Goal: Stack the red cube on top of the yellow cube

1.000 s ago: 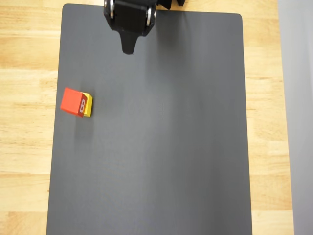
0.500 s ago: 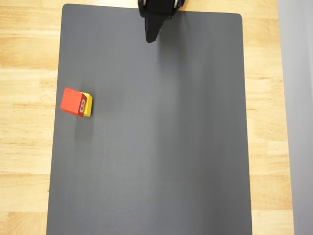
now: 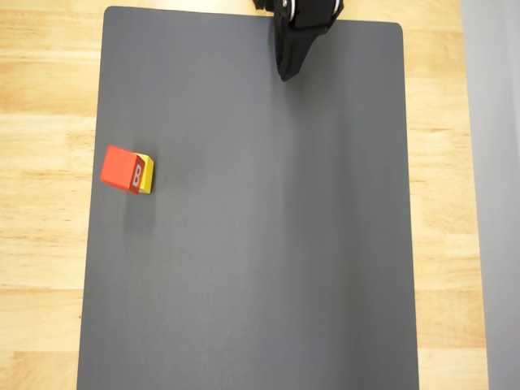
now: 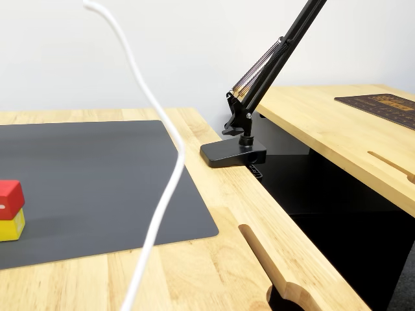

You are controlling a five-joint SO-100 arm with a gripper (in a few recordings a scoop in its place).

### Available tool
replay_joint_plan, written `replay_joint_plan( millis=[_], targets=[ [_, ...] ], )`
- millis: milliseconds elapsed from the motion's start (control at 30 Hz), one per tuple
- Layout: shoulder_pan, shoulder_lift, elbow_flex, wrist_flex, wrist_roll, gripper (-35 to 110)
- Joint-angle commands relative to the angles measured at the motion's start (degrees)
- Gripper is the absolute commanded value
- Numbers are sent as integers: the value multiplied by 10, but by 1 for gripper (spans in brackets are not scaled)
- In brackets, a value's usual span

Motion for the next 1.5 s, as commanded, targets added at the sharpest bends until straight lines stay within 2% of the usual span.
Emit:
replay_joint_plan(
  millis=[0,233,400,667,767,867,1133,1233,1467],
  targets=[
    [-6,43,38,-17,-3,0],
    [-35,183,133,-31,0,0],
    [-47,320,200,-4,-3,0],
    [-31,320,243,-78,11,0],
    [-33,320,244,-83,44,6],
    [-24,320,250,-103,59,3],
    [-20,321,253,-113,66,0],
    [19,321,260,-134,134,0],
    [18,321,260,-134,134,0]
  ],
)
